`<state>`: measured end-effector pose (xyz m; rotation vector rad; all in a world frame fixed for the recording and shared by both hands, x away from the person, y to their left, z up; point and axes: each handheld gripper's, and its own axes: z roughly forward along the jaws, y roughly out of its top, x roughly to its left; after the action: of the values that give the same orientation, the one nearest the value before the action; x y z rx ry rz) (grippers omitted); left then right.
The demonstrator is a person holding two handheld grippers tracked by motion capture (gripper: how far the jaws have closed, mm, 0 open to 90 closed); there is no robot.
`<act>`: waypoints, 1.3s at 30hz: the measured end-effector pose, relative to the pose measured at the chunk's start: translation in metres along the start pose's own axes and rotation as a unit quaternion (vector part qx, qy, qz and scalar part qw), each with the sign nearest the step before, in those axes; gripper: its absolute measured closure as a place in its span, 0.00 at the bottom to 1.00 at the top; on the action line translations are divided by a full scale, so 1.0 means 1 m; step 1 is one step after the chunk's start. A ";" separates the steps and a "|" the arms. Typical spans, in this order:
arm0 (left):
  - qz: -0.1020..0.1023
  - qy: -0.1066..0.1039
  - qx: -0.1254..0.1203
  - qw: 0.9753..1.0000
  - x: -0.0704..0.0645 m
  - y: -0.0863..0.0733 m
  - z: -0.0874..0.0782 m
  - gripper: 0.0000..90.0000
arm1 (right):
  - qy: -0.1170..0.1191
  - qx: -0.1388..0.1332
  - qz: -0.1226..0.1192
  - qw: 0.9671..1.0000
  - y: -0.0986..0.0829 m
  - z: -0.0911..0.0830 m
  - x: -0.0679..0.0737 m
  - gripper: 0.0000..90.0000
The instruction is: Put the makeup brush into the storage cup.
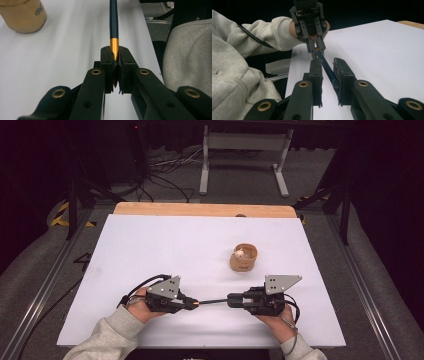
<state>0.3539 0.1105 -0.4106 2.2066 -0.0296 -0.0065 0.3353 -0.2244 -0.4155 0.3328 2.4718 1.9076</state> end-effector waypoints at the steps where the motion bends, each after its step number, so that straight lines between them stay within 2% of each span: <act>1: 0.000 0.000 0.001 1.000 0.000 0.000 0.000 0.94 | -0.002 0.002 -0.001 1.000 0.000 0.000 0.000 0.84; 8: 0.003 0.002 0.015 1.000 -0.001 0.003 0.001 0.94 | -0.015 0.008 -0.004 1.000 0.003 0.001 0.001 0.80; 16: 0.007 0.010 0.038 0.999 -0.001 0.006 0.002 0.94 | -0.027 0.028 -0.014 0.999 0.014 -0.002 0.001 0.75; 19: 0.003 0.015 0.049 0.999 0.000 0.008 0.002 0.94 | -0.031 0.051 -0.022 0.998 0.022 -0.002 0.001 0.73; 20: 0.001 0.016 0.057 0.998 0.000 0.008 0.002 0.94 | -0.035 0.067 -0.028 0.997 0.027 -0.001 0.001 0.72; 23: -0.005 0.018 0.067 0.998 0.000 0.009 0.003 0.94 | -0.035 0.083 -0.034 0.995 0.033 0.000 0.002 0.70; 27: -0.009 0.017 0.083 0.996 0.000 0.010 0.005 0.94 | -0.032 0.124 -0.045 0.991 0.046 0.005 0.002 0.70; 30: -0.009 0.017 0.087 0.996 0.001 0.011 0.006 0.94 | -0.030 0.165 -0.053 0.984 0.054 0.011 0.002 0.70; 34: -0.014 0.017 0.092 0.995 0.001 0.011 0.006 0.94 | -0.028 0.205 -0.057 0.977 0.062 0.020 0.002 0.71; 39: -0.015 0.018 0.101 0.995 0.002 0.010 0.007 0.94 | -0.023 0.263 -0.068 0.962 0.071 0.034 0.002 0.71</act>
<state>0.3552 0.0990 -0.4062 2.4080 0.0250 0.0202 0.3494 -0.1749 -0.3564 0.1925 2.8470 1.1541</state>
